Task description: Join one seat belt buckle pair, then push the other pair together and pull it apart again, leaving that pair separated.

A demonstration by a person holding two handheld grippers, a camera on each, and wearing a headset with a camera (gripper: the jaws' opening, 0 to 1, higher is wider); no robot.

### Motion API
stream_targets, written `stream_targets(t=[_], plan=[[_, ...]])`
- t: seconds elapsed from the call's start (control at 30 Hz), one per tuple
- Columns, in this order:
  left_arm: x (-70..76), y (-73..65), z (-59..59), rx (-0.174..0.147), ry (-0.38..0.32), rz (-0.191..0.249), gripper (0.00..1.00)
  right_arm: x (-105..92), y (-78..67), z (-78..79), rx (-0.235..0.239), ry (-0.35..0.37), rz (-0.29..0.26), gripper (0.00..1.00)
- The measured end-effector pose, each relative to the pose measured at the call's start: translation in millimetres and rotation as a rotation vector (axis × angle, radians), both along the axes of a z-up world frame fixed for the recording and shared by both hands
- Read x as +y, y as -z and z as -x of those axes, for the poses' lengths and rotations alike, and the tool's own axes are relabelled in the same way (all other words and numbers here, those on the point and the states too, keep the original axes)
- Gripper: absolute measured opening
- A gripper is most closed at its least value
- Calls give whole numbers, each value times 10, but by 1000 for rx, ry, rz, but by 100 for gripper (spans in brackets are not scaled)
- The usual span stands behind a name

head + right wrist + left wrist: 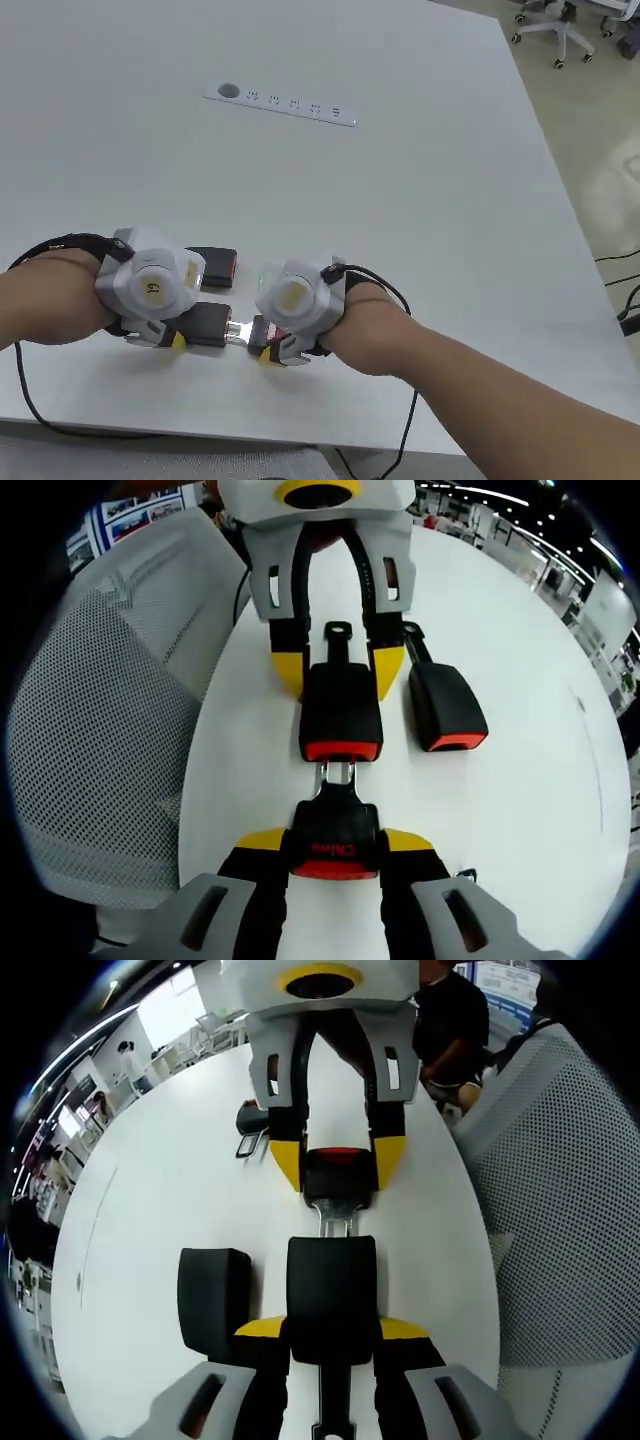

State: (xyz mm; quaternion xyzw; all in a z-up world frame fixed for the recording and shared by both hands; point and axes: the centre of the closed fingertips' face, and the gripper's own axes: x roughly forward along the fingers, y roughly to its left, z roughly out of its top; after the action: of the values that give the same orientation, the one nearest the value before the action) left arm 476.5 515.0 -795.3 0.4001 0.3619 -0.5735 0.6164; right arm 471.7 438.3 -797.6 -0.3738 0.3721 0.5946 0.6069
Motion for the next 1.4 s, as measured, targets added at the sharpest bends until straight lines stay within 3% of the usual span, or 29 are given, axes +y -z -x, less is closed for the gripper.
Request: stream_targets(t=[0.4,1.4], plan=[[-32,-7,-2,12,23,15,32,11,-1,-19,2,21,-53,31],[-82,3,0,33,24,33,31,64,18,-25,0,15,-58,29]])
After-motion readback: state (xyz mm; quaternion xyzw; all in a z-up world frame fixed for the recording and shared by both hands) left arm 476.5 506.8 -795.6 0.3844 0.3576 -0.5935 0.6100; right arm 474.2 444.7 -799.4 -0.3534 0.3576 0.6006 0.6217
